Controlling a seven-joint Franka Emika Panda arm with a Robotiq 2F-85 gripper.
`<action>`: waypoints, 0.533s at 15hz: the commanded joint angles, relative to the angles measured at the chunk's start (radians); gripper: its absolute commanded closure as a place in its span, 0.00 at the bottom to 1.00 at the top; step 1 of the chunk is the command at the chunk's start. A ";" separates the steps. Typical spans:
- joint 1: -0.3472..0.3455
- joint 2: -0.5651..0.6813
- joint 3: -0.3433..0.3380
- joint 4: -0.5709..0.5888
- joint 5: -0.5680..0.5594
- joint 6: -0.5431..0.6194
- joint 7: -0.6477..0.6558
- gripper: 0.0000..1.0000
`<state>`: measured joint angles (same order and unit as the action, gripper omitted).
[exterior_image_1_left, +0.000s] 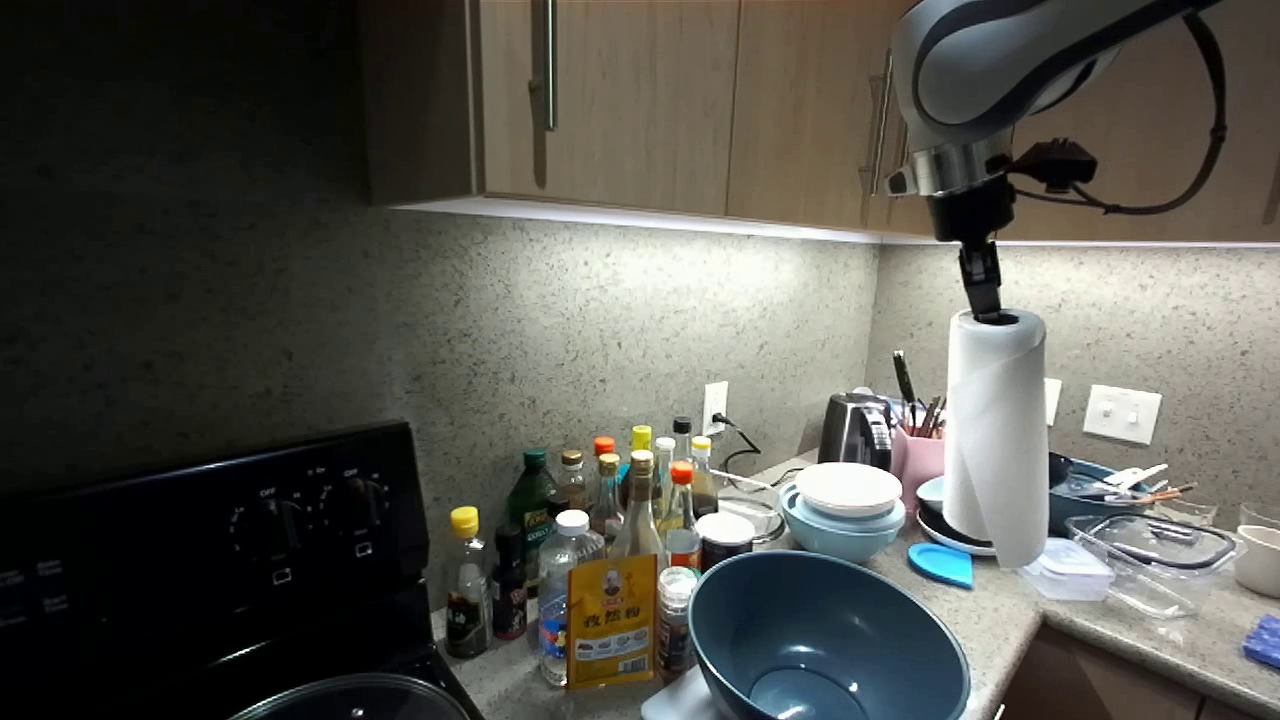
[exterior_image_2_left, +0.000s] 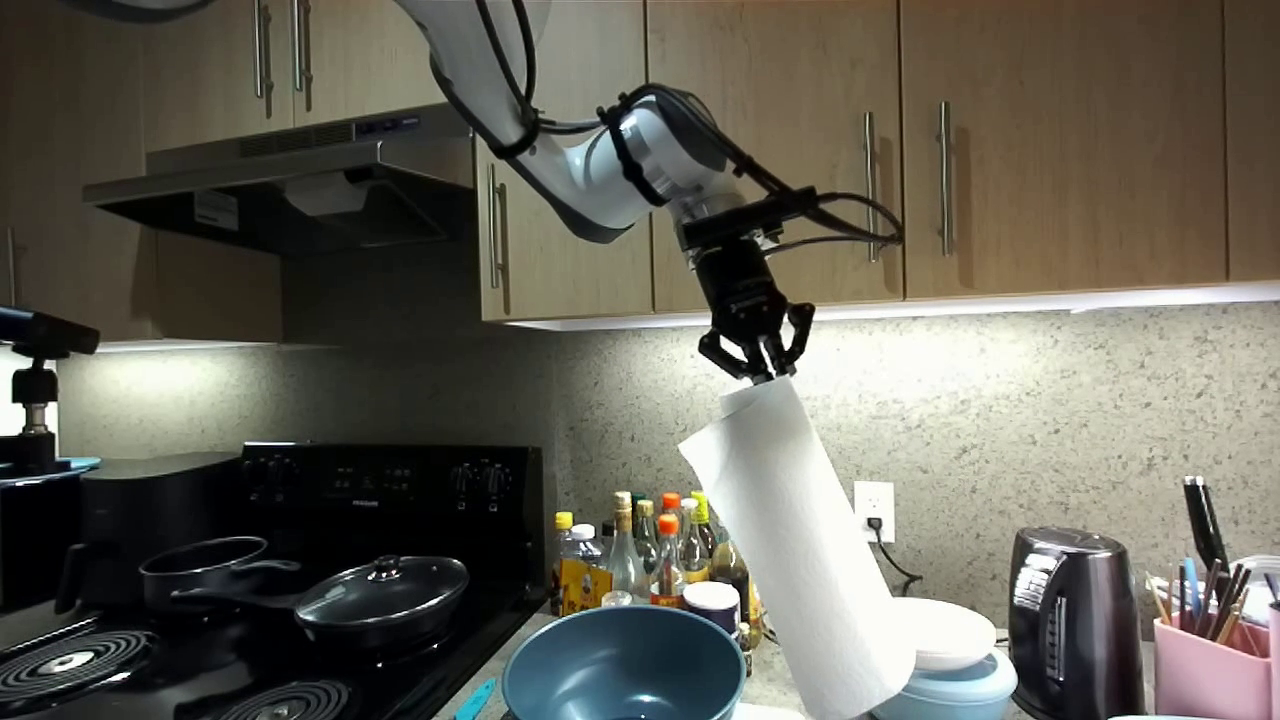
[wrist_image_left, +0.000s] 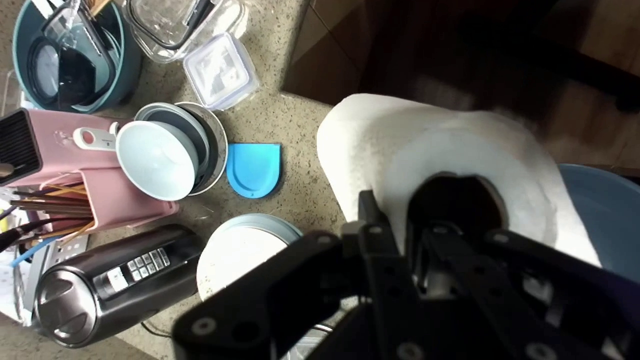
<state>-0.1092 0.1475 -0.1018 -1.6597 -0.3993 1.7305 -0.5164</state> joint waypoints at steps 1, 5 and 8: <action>0.035 0.030 0.036 0.010 0.017 0.019 0.122 0.97; 0.078 0.094 0.071 0.059 0.023 0.004 0.237 0.97; 0.093 0.118 0.078 0.081 0.026 0.004 0.284 0.97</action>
<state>-0.0205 0.2414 -0.0275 -1.6121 -0.3930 1.7329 -0.2759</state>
